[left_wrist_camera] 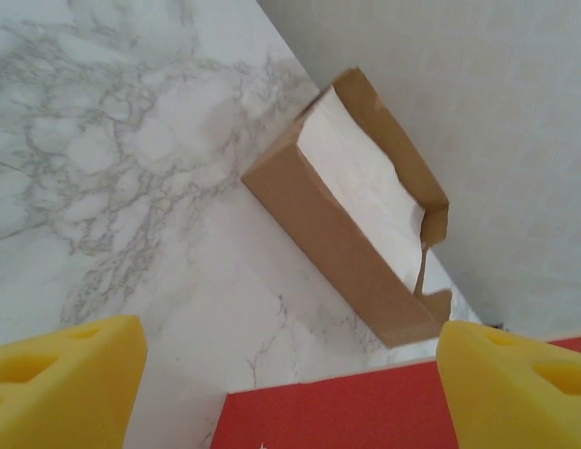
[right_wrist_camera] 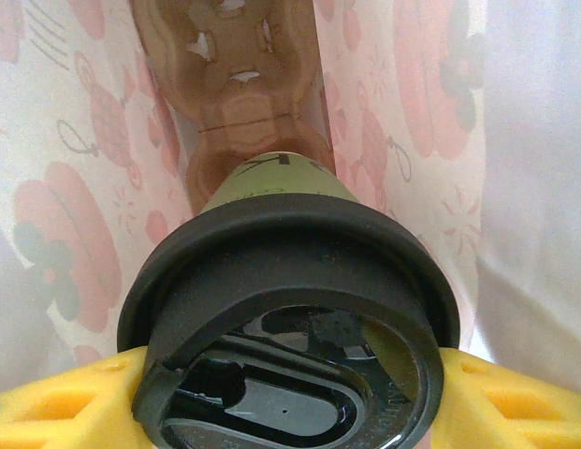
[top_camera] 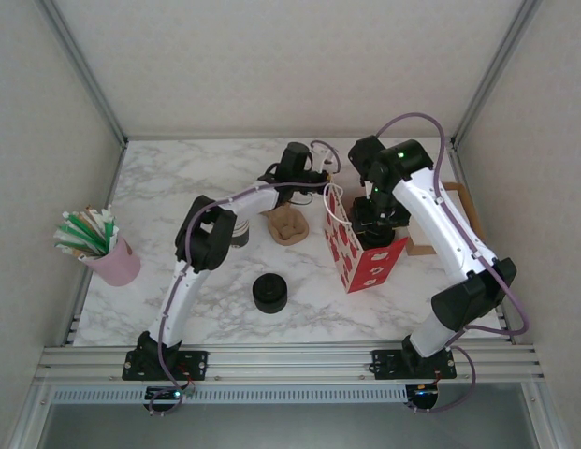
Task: Pack the takeout coffee
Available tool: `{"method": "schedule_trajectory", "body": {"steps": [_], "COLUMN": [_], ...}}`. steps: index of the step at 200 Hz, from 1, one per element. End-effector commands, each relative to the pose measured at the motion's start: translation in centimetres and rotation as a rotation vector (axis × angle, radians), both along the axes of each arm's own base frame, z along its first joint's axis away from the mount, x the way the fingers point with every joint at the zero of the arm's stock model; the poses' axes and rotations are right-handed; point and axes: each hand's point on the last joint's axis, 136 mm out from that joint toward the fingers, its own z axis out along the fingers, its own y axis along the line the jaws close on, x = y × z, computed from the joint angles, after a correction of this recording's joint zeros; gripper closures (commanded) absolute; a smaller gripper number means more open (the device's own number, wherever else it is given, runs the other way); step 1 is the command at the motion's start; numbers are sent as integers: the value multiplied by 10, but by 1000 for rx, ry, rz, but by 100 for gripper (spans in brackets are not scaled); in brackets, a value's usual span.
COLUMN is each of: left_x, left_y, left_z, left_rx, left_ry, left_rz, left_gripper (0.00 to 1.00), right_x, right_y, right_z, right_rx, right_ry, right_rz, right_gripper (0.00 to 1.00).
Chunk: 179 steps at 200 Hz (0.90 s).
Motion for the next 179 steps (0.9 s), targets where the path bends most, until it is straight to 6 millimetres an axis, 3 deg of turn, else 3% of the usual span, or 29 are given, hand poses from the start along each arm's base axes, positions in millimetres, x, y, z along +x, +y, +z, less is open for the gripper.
{"method": "schedule_trajectory", "body": {"steps": [1, 21, 83, 136, 162, 179], "left_x": [23, 27, 13, -33, -69, -94], "left_y": [29, 49, 106, 143, 151, 151], "left_z": [60, 76, 122, 162, 187, 188], "left_rx": [-98, -118, -160, -183, -179, -127], "left_ry": [-56, -51, -55, -84, -134, -139], "left_rz": [101, 155, 309, 401, 407, 402], "left_gripper": [18, 17, 15, 13, 11, 10], "right_x": [-41, -39, -38, -37, -34, -32], "right_y": [-23, -23, -19, -16, -13, -11], "right_z": [1, -2, -13, -18, -21, -22], "right_rx": [-93, -105, -98, -91, -83, -76], "right_ry": [155, 164, 195, 199, 202, 201], "right_rz": [-8, -8, -2, 10, 17, 23], "right_gripper": [34, 34, 34, 34, 34, 34]}}
